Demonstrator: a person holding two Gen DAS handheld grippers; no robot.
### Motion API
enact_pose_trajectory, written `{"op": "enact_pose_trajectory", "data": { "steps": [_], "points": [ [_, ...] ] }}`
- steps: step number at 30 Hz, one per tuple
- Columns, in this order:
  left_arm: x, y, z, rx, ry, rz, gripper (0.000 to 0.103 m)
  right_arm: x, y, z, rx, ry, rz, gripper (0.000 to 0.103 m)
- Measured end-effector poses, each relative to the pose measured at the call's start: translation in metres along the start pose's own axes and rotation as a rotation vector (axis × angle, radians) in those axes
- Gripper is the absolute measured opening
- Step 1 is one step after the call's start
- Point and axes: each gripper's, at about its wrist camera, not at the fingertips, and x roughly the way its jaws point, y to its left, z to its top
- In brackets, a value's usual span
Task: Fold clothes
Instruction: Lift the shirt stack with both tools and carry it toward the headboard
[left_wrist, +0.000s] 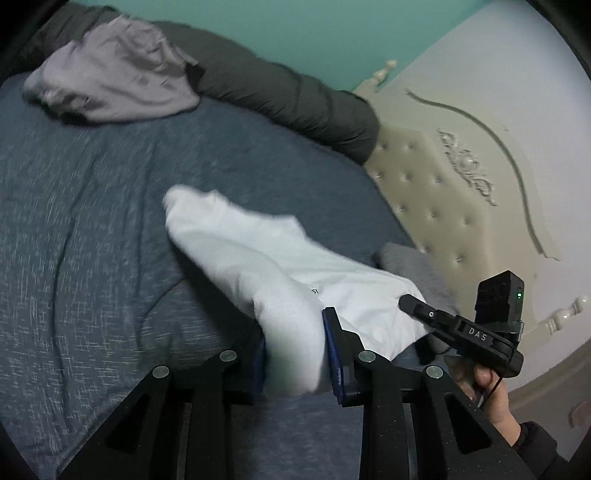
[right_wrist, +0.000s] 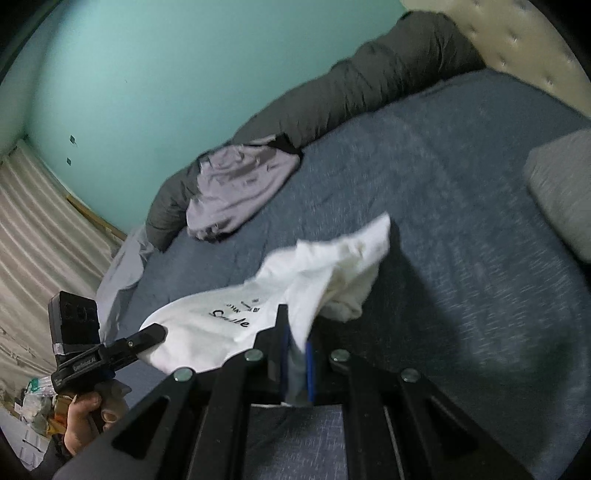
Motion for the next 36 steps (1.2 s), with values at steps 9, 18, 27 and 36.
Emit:
{"op": "enact_pose_trajectory", "data": {
  "steps": [9, 18, 27, 36],
  "points": [
    [-0.033, -0.088, 0.012, 0.091, -0.040, -0.045, 0.029, -0.094, 0.016, 0.023, -0.010, -0.088, 0.024, 0.006],
    [-0.042, -0.151, 0.010, 0.137, -0.046, -0.089, 0.029, -0.152, 0.016, 0.036, -0.046, -0.115, 0.020, 0.006],
    [-0.032, -0.195, 0.020, 0.171, -0.060, -0.090, 0.029, -0.175, 0.000, 0.064, -0.085, -0.148, 0.009, 0.006],
    [0.011, -0.229, 0.063, 0.186, -0.088, -0.060, 0.029, -0.158, -0.040, 0.141, -0.084, -0.153, -0.008, 0.006]
  ]
}}
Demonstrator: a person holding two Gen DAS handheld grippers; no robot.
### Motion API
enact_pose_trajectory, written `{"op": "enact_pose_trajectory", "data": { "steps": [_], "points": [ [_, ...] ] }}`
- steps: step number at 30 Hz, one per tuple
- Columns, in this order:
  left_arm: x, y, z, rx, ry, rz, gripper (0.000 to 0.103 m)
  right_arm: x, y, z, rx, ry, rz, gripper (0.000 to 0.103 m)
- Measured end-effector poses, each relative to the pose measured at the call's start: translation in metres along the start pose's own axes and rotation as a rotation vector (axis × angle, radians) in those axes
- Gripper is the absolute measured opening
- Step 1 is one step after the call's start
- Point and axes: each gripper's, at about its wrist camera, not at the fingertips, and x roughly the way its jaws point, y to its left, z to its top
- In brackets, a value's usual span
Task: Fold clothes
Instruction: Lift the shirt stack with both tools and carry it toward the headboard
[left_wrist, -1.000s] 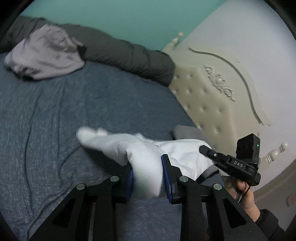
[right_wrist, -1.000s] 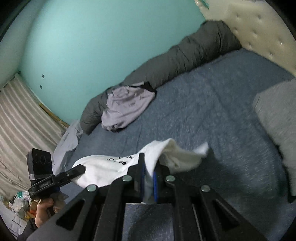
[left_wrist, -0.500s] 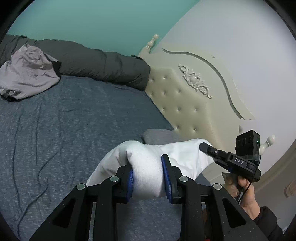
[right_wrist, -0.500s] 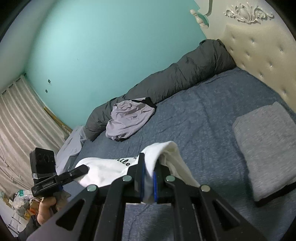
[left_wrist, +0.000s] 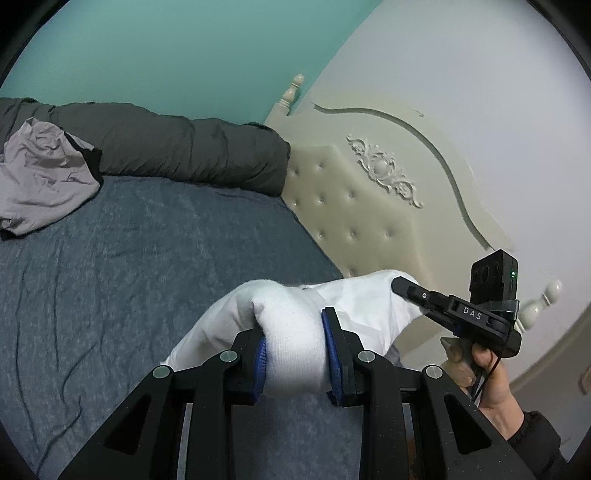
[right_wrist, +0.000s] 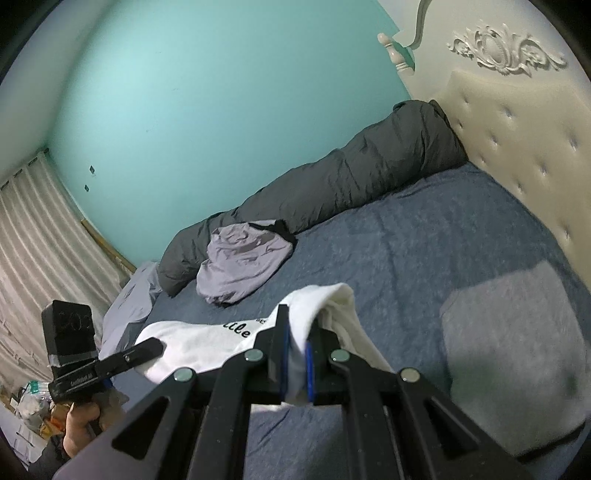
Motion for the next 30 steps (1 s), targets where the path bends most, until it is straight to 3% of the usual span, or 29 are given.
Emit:
{"op": "enact_pose_trajectory", "data": {
  "steps": [10, 13, 16, 18, 22, 27, 30],
  "points": [
    [0.085, -0.026, 0.081, 0.031, -0.031, 0.021, 0.029, 0.031, -0.049, 0.114, -0.053, -0.057, -0.079, 0.006],
    [0.108, -0.044, 0.104, 0.053, -0.058, 0.005, 0.029, 0.015, -0.063, 0.143, -0.083, -0.097, -0.136, 0.006],
    [0.135, -0.068, 0.115, 0.067, -0.063, -0.026, 0.029, -0.005, -0.088, 0.151, -0.118, -0.090, -0.216, 0.006],
    [0.158, -0.081, 0.106, 0.054, -0.039, -0.063, 0.029, -0.018, -0.118, 0.138, -0.089, -0.061, -0.263, 0.006],
    [0.205, -0.097, 0.050, 0.036, 0.080, -0.094, 0.029, -0.036, -0.175, 0.094, -0.025, 0.029, -0.332, 0.006],
    [0.253, -0.104, -0.031, -0.022, 0.246, -0.113, 0.029, -0.056, -0.239, 0.004, 0.083, 0.189, -0.379, 0.006],
    [0.259, -0.110, -0.073, -0.027, 0.301, -0.112, 0.029, -0.075, -0.256, -0.037, 0.121, 0.227, -0.371, 0.006]
  ]
}}
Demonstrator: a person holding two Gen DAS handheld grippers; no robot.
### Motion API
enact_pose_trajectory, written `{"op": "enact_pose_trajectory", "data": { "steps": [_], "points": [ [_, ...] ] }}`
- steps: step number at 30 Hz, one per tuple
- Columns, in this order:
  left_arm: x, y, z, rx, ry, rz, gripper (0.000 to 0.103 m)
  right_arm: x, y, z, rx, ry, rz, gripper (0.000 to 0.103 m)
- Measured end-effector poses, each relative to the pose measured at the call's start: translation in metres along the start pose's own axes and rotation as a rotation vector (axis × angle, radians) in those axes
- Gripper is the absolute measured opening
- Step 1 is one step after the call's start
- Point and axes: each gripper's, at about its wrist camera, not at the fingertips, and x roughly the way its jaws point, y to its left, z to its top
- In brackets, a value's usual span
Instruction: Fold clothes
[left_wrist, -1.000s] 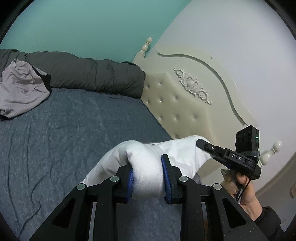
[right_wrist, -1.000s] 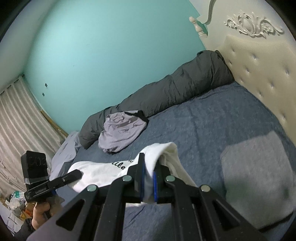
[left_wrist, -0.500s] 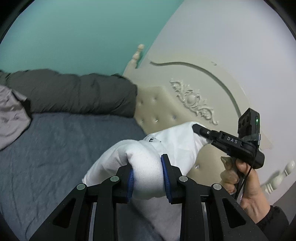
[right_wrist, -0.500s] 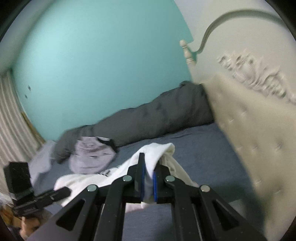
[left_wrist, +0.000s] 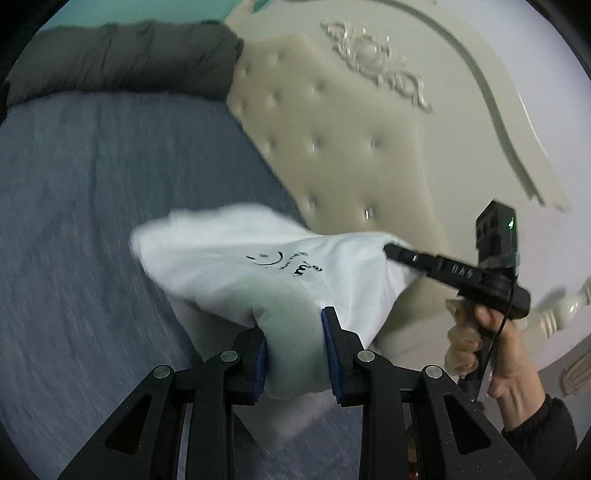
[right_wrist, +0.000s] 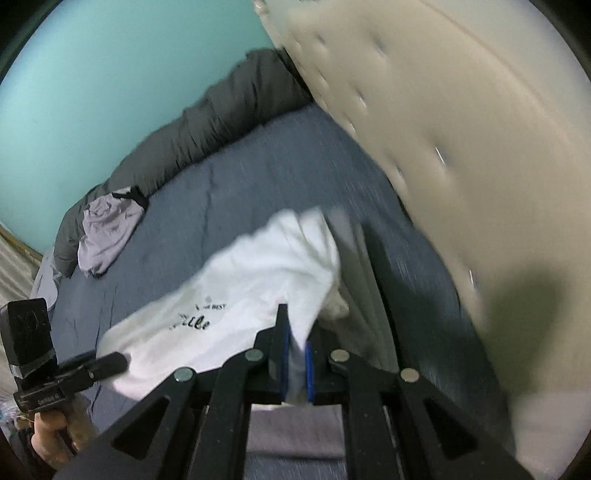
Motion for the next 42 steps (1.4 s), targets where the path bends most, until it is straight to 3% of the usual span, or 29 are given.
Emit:
{"op": "enact_pose_trajectory", "data": {
  "steps": [8, 16, 24, 27, 32, 35, 39, 42],
  "points": [
    [0.004, -0.008, -0.041, -0.050, 0.019, 0.001, 0.029, -0.016, -0.012, -0.029, 0.009, 0.051, 0.011, 0.006],
    [0.012, 0.006, -0.063, -0.107, 0.047, 0.006, 0.029, 0.005, -0.025, -0.056, 0.049, 0.102, 0.009, 0.006],
    [0.023, 0.022, -0.085, -0.145, 0.076, -0.002, 0.034, 0.007, -0.041, -0.072, 0.099, 0.062, 0.007, 0.011],
    [0.011, 0.022, -0.083, -0.121, 0.070, 0.013, 0.035, -0.001, -0.047, -0.069, 0.103, 0.040, -0.019, 0.015],
    [-0.014, 0.016, -0.071, -0.065, 0.001, 0.058, 0.035, -0.029, -0.037, -0.058, 0.070, -0.077, -0.061, 0.015],
    [-0.024, 0.013, -0.062, -0.023, -0.045, 0.098, 0.035, -0.036, -0.016, -0.049, 0.025, -0.124, -0.019, 0.015],
    [-0.011, 0.005, -0.056, 0.018, -0.024, 0.099, 0.035, -0.018, 0.011, -0.046, -0.038, -0.098, 0.014, 0.015],
    [0.004, -0.001, -0.063, 0.042, 0.006, 0.092, 0.035, 0.006, 0.014, -0.053, -0.049, -0.048, -0.017, 0.015]
  ]
}}
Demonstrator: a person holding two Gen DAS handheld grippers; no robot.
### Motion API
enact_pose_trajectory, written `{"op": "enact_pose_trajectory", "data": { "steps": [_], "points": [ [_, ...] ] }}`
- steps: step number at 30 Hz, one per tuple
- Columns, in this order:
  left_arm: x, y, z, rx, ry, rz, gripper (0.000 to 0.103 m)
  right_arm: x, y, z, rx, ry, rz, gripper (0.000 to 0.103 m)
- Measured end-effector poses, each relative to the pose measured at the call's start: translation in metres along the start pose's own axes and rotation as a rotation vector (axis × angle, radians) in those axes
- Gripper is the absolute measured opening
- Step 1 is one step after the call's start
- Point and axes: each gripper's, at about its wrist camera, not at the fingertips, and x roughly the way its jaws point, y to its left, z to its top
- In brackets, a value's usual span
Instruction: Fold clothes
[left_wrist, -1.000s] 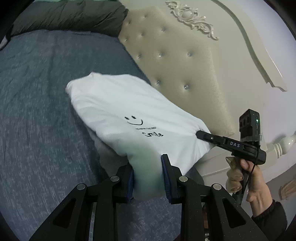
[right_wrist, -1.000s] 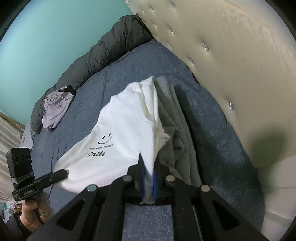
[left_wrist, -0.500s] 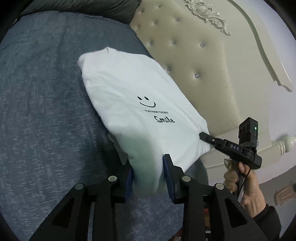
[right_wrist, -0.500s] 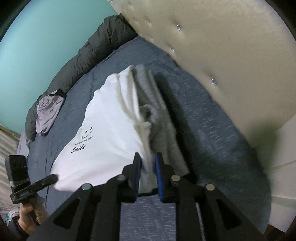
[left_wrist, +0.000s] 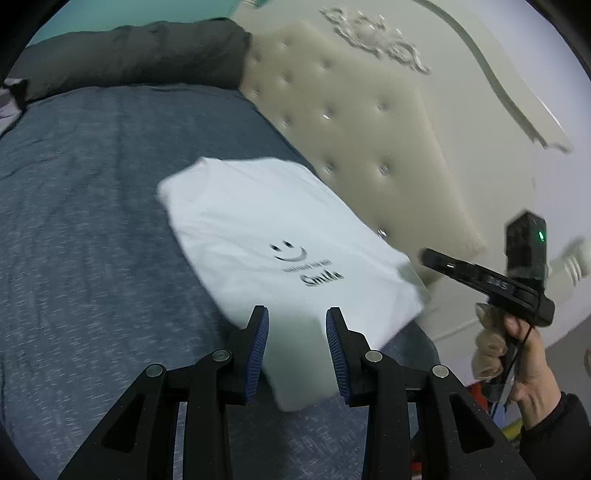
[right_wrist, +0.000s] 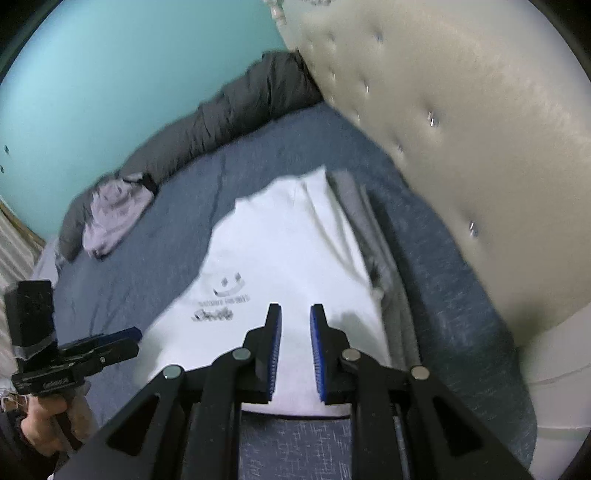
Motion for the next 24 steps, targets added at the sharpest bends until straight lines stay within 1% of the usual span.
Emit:
{"op": "enact_pose_trajectory", "data": {
  "steps": [2, 6, 7, 10, 13, 22, 24],
  "points": [
    [0.012, -0.001, -0.007, 0.004, 0.025, 0.004, 0.035, 0.015, -0.006, -0.007, 0.013, 0.027, -0.032, 0.015],
    [0.027, 0.001, -0.021, 0.024, 0.059, 0.025, 0.035, 0.026, -0.026, -0.023, 0.060, 0.023, -0.048, 0.002],
    [0.029, 0.002, -0.024, 0.029, 0.060, 0.025, 0.035, 0.028, -0.031, -0.027, 0.071, 0.020, -0.048, 0.000],
    [0.035, 0.002, -0.031, 0.032, 0.061, 0.023, 0.035, 0.034, -0.045, -0.038, 0.104, 0.010, -0.051, 0.000],
    [0.041, 0.003, -0.032, 0.035, 0.061, 0.028, 0.035, 0.035, -0.048, -0.046, 0.114, -0.006, -0.054, 0.000],
    [0.042, -0.002, -0.038, 0.074, 0.060, 0.055, 0.035, 0.037, -0.052, -0.059, 0.152, -0.039, -0.074, 0.000],
    [0.041, -0.004, -0.038, 0.079, 0.061, 0.060, 0.035, 0.031, -0.052, -0.057, 0.159, -0.061, -0.076, 0.000]
  ]
}}
